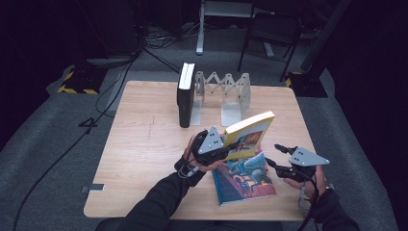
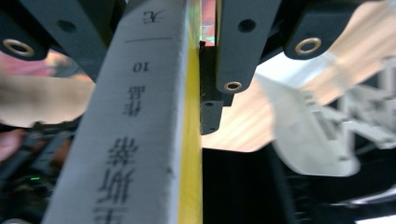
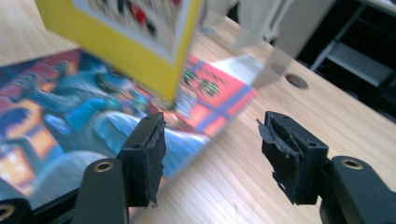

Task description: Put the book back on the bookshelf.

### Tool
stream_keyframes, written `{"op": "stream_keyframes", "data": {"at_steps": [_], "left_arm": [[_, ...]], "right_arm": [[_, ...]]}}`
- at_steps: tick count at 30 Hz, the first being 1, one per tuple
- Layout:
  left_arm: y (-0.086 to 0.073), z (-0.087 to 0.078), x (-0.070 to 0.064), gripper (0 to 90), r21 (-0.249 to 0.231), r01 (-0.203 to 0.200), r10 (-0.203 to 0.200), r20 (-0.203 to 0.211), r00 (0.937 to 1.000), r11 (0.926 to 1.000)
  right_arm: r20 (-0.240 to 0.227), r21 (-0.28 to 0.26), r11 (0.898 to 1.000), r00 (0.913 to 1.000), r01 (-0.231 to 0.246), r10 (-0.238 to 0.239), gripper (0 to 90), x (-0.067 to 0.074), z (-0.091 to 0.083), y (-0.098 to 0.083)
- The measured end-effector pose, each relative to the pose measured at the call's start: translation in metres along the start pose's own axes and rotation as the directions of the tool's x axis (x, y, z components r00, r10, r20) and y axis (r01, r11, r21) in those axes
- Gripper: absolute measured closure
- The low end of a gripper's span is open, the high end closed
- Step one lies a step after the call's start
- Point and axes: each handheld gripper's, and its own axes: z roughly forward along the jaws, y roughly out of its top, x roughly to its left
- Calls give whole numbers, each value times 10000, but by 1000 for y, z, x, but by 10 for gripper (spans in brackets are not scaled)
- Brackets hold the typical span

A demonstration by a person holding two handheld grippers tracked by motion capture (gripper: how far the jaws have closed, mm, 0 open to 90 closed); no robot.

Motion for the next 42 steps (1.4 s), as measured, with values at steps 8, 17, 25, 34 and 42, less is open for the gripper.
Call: {"op": "stream_keyframes", "data": {"at_steps": [8,17,25,34,42], "left_arm": [[-10,-17,32,753,-23,427,-426,-1536,9872,9991],[-30,-36,71,753,-187,1675,-1621,-3764,9122,9857],[-43,-32,83,753,-183,2319,-2077,-5173,8302,9726],[-52,-11,83,752,-36,2533,-2048,-5996,7736,9674],[-60,12,79,752,-511,2940,-2511,-6700,6986,9544]], "right_arm": [[413,343,9966,9964,-755,741,394,-16,-6,-18],[926,443,9944,9915,-962,918,402,-20,-4,-23],[1001,542,9933,9903,-1025,967,402,-20,-1,-25],[851,633,9934,9923,-958,903,403,-18,1,-25],[821,609,9935,9924,-964,912,405,-18,1,-26]]}}
